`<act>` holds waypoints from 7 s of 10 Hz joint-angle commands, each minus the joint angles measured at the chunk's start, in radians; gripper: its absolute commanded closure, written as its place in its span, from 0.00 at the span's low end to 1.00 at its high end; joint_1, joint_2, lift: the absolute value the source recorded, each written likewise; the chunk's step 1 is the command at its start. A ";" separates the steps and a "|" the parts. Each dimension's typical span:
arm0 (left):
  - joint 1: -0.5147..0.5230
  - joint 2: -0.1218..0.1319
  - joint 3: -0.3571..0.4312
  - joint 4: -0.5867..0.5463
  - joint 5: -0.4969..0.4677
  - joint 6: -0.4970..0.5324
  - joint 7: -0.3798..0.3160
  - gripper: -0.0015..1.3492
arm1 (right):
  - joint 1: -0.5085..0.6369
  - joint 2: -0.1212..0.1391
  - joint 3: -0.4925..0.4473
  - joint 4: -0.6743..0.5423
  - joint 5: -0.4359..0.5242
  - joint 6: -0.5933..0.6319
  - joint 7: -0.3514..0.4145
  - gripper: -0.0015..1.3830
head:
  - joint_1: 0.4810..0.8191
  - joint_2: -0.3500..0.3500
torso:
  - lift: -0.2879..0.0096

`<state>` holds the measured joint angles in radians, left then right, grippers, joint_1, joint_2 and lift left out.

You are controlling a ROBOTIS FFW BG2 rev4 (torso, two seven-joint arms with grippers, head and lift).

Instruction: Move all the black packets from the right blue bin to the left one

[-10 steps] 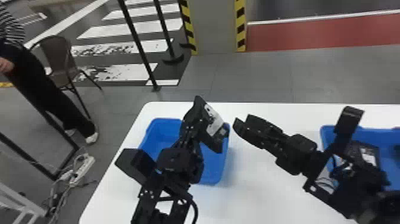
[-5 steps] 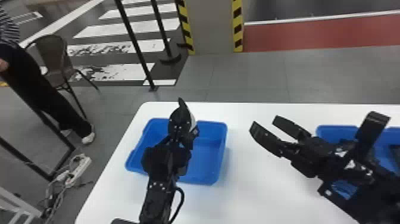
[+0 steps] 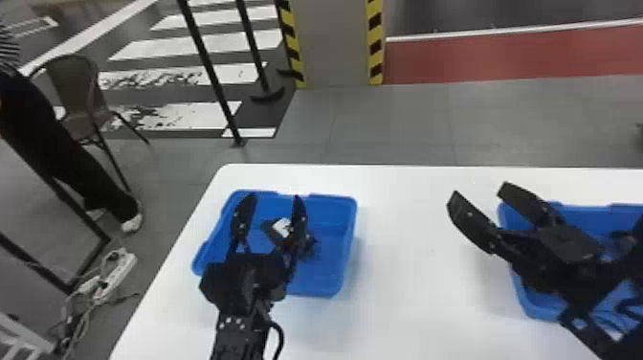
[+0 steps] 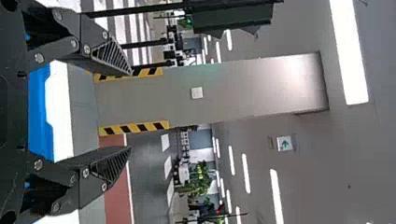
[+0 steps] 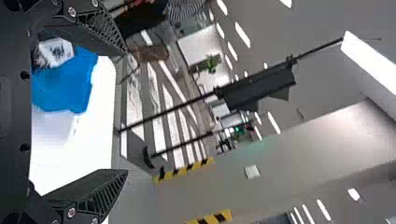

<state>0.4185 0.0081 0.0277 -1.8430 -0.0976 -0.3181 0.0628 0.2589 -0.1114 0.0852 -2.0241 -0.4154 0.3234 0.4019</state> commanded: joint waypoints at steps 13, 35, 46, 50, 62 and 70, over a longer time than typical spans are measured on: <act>0.070 0.016 -0.074 -0.078 0.128 -0.011 -0.024 0.23 | -0.104 0.010 -0.205 0.221 0.333 0.324 -0.132 0.11 | 0.63 0.40 | 0.60; 0.048 0.024 -0.104 -0.078 0.202 -0.008 -0.046 0.23 | -0.195 0.012 -0.151 0.216 -0.057 0.192 0.368 0.82 | 0.63 0.63 | 0.60; -0.075 0.047 -0.140 -0.178 0.559 0.414 -0.273 0.23 | -0.455 0.002 0.039 0.509 -0.148 0.310 0.695 0.82 | 0.63 0.73 | 0.60; -0.092 0.055 -0.134 -0.181 0.605 0.497 -0.331 0.35 | -0.480 0.006 0.059 0.533 -0.143 0.307 0.696 0.82 | 0.63 0.68 | 0.60; 0.001 -0.010 0.034 -0.205 0.233 0.323 -0.155 0.90 | -0.372 0.001 -0.044 0.496 -0.085 0.241 0.589 0.14 | 0.63 0.79 | 0.60; -0.014 -0.011 0.044 -0.036 0.076 0.154 -0.087 0.17 | -0.144 -0.011 -0.153 0.143 0.044 0.332 0.316 0.16 | 0.63 0.81 | 0.60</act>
<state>0.3944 0.0000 0.0800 -1.8788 -0.0477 -0.1513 -0.0245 0.0695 -0.1226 -0.0482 -1.8096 -0.3798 0.6278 0.7282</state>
